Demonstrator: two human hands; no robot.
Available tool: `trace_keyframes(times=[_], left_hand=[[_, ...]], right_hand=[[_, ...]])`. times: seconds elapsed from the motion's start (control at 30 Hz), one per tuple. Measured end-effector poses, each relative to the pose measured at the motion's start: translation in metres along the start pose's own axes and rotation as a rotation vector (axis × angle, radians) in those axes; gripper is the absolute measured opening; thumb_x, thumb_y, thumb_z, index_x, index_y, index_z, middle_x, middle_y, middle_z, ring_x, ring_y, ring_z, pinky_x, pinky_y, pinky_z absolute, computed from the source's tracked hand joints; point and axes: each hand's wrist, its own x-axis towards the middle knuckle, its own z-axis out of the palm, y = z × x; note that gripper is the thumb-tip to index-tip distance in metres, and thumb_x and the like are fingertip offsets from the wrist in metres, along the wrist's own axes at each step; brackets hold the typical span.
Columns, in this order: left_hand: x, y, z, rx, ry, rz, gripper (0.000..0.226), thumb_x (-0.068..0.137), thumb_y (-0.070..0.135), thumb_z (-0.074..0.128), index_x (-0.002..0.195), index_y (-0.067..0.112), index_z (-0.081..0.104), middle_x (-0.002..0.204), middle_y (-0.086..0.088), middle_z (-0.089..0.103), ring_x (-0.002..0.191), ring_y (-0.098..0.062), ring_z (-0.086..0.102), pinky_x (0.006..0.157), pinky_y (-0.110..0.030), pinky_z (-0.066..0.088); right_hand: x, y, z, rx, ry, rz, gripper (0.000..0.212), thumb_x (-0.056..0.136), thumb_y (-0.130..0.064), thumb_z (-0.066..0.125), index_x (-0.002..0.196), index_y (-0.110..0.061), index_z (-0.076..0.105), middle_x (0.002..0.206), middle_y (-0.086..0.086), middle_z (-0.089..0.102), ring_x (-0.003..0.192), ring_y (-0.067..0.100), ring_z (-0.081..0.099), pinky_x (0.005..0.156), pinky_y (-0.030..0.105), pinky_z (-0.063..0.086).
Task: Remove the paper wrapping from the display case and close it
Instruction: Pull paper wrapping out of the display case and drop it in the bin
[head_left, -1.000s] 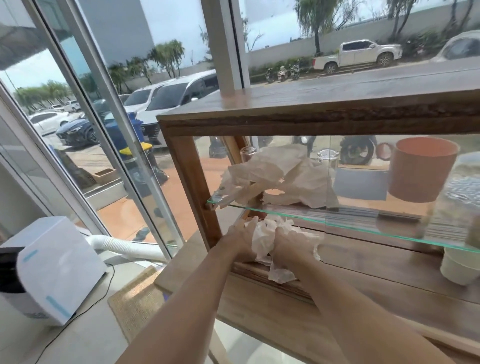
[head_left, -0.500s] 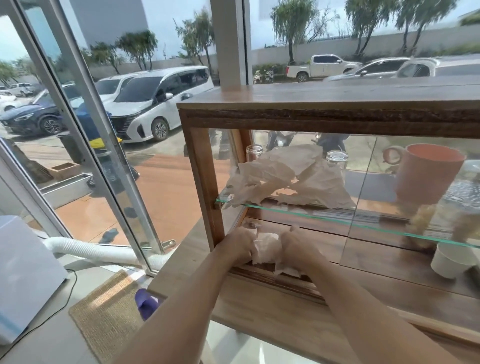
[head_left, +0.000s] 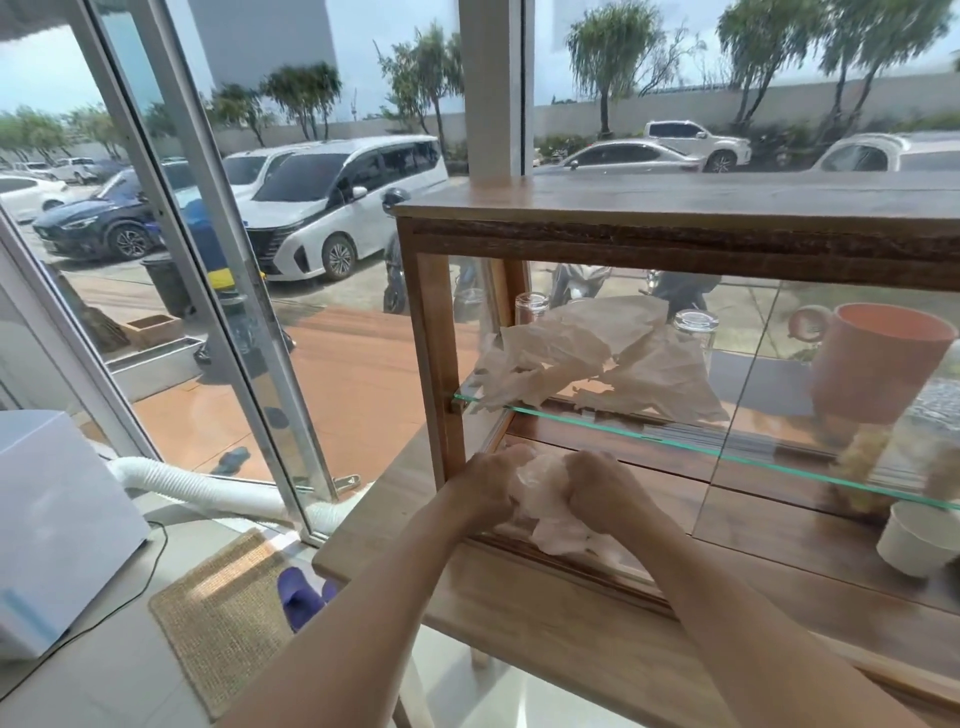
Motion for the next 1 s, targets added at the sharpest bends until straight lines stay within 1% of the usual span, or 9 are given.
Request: trace_keyframes(times=[0.23, 0.33, 0.43, 0.5, 0.63, 0.77, 0.87, 0.93, 1.0], left_hand=[[-0.030, -0.005, -0.017, -0.004, 0.053, -0.069, 0.019, 0.074, -0.003, 0.047, 0.081, 0.006, 0.063, 0.070, -0.001, 0.054, 0.079, -0.031, 0.063, 0.059, -0.026, 0.037], [-0.049, -0.012, -0.022, -0.023, 0.090, -0.092, 0.020, 0.071, -0.004, 0.048, 0.066, 0.013, 0.056, 0.065, 0.000, 0.056, 0.068, -0.023, 0.058, 0.049, -0.019, 0.034], [-0.072, -0.021, -0.026, -0.036, 0.162, -0.119, 0.023, 0.074, -0.003, 0.055, 0.084, 0.011, 0.070, 0.083, -0.006, 0.069, 0.071, -0.014, 0.059, 0.050, -0.011, 0.037], [-0.086, -0.029, -0.032, -0.024, 0.204, -0.153, 0.022, 0.075, -0.002, 0.057, 0.090, 0.008, 0.070, 0.087, -0.008, 0.069, 0.075, -0.016, 0.060, 0.056, -0.016, 0.038], [-0.122, -0.055, -0.046, 0.005, 0.244, -0.293, 0.015, 0.072, 0.000, 0.057, 0.083, 0.008, 0.064, 0.080, -0.004, 0.063, 0.082, -0.025, 0.062, 0.065, -0.029, 0.044], [-0.164, -0.082, -0.056, -0.122, 0.332, -0.454, 0.010, 0.075, 0.004, 0.058, 0.072, 0.012, 0.063, 0.063, 0.005, 0.058, 0.058, -0.005, 0.052, 0.052, -0.013, 0.038], [-0.196, -0.106, -0.062, -0.177, 0.374, -0.572, 0.008, 0.072, 0.003, 0.059, 0.074, 0.010, 0.064, 0.067, -0.006, 0.062, 0.051, -0.005, 0.048, 0.047, -0.013, 0.038], [-0.216, -0.121, -0.066, -0.238, 0.389, -0.627, 0.015, 0.065, 0.006, 0.058, 0.079, 0.004, 0.065, 0.074, -0.018, 0.063, 0.054, -0.015, 0.047, 0.047, -0.030, 0.044], [-0.235, -0.134, -0.071, -0.221, 0.408, -0.658, 0.023, 0.059, 0.015, 0.057, 0.077, 0.008, 0.068, 0.068, -0.010, 0.063, 0.061, -0.018, 0.052, 0.053, -0.033, 0.047]], right_hand=[[-0.014, -0.031, -0.013, 0.037, -0.021, -0.140, 0.029, 0.076, 0.002, 0.044, 0.092, -0.010, 0.066, 0.095, 0.018, 0.069, 0.094, 0.033, 0.066, 0.068, 0.031, 0.045], [-0.015, -0.047, -0.004, 0.023, -0.031, -0.222, 0.030, 0.076, 0.002, 0.047, 0.096, -0.010, 0.066, 0.100, 0.011, 0.069, 0.104, 0.030, 0.063, 0.072, 0.029, 0.042], [-0.012, -0.064, 0.008, 0.017, -0.075, -0.303, 0.032, 0.076, -0.003, 0.051, 0.103, -0.011, 0.067, 0.106, 0.011, 0.069, 0.105, 0.030, 0.062, 0.079, 0.033, 0.048], [-0.014, -0.079, 0.014, 0.028, -0.097, -0.349, 0.025, 0.076, -0.007, 0.053, 0.097, -0.015, 0.065, 0.099, 0.008, 0.069, 0.099, 0.029, 0.062, 0.077, 0.035, 0.049], [-0.024, -0.115, 0.029, 0.083, -0.122, -0.425, 0.012, 0.075, -0.005, 0.051, 0.078, -0.012, 0.059, 0.081, 0.005, 0.063, 0.083, 0.027, 0.061, 0.063, 0.028, 0.037], [-0.027, -0.152, 0.058, 0.096, -0.179, -0.503, 0.025, 0.077, -0.001, 0.050, 0.064, -0.021, 0.043, 0.083, 0.009, 0.061, 0.086, 0.031, 0.064, 0.062, 0.029, 0.037], [-0.028, -0.180, 0.085, 0.121, -0.220, -0.555, 0.016, 0.073, -0.003, 0.052, 0.077, -0.018, 0.053, 0.088, 0.012, 0.065, 0.085, 0.033, 0.064, 0.062, 0.030, 0.039], [-0.031, -0.195, 0.101, 0.131, -0.248, -0.570, 0.026, 0.073, -0.004, 0.055, 0.095, -0.018, 0.060, 0.096, 0.012, 0.067, 0.089, 0.032, 0.063, 0.065, 0.031, 0.043], [-0.033, -0.210, 0.118, 0.132, -0.284, -0.574, 0.034, 0.074, -0.006, 0.057, 0.103, -0.022, 0.058, 0.099, 0.011, 0.066, 0.089, 0.030, 0.062, 0.067, 0.034, 0.049]])
